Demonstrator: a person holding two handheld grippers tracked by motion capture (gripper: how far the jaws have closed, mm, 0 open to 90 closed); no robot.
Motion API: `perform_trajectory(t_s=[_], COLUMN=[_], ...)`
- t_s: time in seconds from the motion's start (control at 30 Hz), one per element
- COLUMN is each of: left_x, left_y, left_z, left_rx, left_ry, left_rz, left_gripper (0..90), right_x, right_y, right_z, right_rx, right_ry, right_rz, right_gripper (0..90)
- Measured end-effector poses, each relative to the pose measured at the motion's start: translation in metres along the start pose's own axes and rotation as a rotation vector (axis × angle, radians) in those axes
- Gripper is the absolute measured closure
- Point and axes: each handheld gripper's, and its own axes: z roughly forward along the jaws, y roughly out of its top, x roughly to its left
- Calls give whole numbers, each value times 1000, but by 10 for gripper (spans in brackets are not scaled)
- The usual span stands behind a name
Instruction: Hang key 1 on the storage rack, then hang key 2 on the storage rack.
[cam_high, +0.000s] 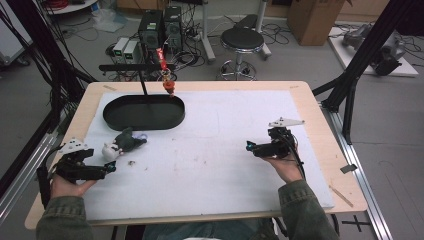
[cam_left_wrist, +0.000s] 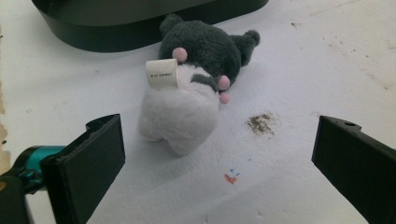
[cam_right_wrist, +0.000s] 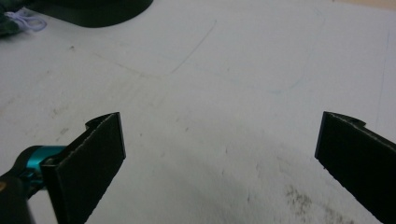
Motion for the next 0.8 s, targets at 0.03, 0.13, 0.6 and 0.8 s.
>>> perform_trajectory(t_s=[0.03, 0.13, 0.6, 0.8], left_x=[0, 0, 10, 16], left_y=[1, 5, 29, 38], left_z=[0, 2, 10, 19], left_rx=[2, 6, 40, 87], left_ry=[-3, -5, -20, -36], left_rz=[4, 17, 75, 93], left_gripper=[30, 30, 30, 30], right_x=[0, 0, 0, -2], right_y=[-3, -9, -27, -35], right_z=[-1, -6, -23, -26], right_rx=[-4, -17, -43, -39], right_ry=[-2, -9, -23, -27], right_rz=[7, 3, -6, -2], right_gripper=[8, 8, 8, 8])
